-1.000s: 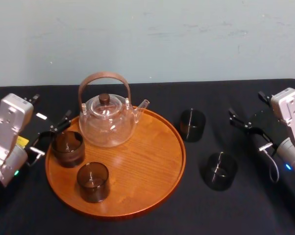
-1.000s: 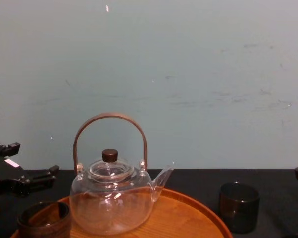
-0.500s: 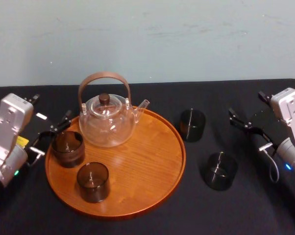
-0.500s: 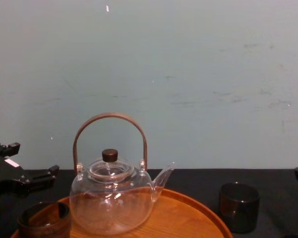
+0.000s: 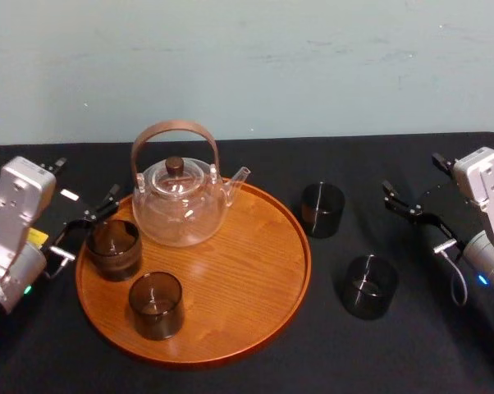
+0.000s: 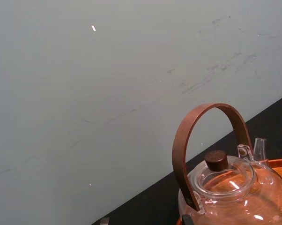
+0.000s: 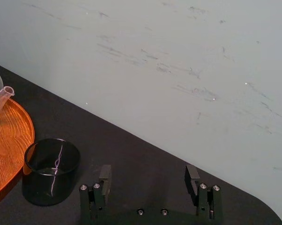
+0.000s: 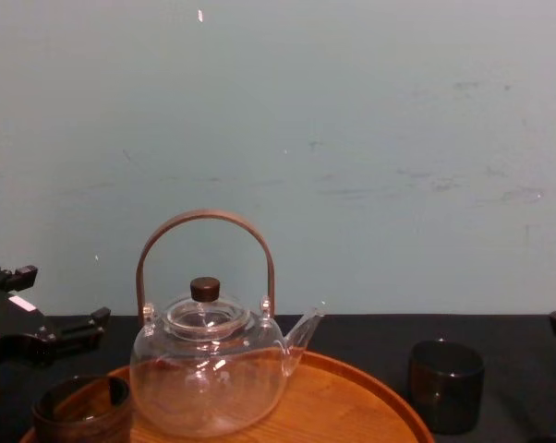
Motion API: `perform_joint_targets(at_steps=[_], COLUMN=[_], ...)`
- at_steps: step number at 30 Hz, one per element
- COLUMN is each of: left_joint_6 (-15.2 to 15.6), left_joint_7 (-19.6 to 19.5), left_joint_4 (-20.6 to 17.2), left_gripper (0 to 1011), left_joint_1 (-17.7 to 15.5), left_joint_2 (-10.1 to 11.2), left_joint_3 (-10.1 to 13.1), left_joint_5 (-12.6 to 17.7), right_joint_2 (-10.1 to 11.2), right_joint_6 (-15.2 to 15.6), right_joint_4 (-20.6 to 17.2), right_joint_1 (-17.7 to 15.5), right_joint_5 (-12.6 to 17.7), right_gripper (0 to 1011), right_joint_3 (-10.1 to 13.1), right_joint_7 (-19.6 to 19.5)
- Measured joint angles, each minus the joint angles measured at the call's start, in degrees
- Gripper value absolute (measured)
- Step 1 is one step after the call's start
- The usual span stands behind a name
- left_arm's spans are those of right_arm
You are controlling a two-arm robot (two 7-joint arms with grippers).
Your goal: Pick up the glass from the table and place it on the tray.
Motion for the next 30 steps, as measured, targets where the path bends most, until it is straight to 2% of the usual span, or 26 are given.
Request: perform_joint_targets(at_steps=[6,13,20,30], left_joint_6=[0.0,0.0,0.0,0.0], left_joint_7=[0.0,0.0,0.0,0.0], left_joint_4=[0.0,0.0,0.0,0.0], left_gripper=[1001,1001,1001,1001], left_joint_1=[0.0,0.0,0.0,0.0], left_joint_2=[0.0,0.0,0.0,0.0], left_joint_3=[0.0,0.0,0.0,0.0], left_joint_5=[0.0,0.0,0.0,0.0], right_joint_2=[-0.01,1.02,3.46,8.05], right_joint_6=[0.0,0.59,1.86,3.34], right_joint_4=[-0.02,-2.04,-5.97,-12.86], right_joint_1=[-0.03,-1.64,-4.75,-11.08], right_joint_5=[-0.01,0.86,2.85,5.57], right_gripper=[1003,1003,1002,1002], right_joint_3=[0.07,1.39,3.36,6.9], right_joint_7=[0.13,3.11,6.41,10.27])
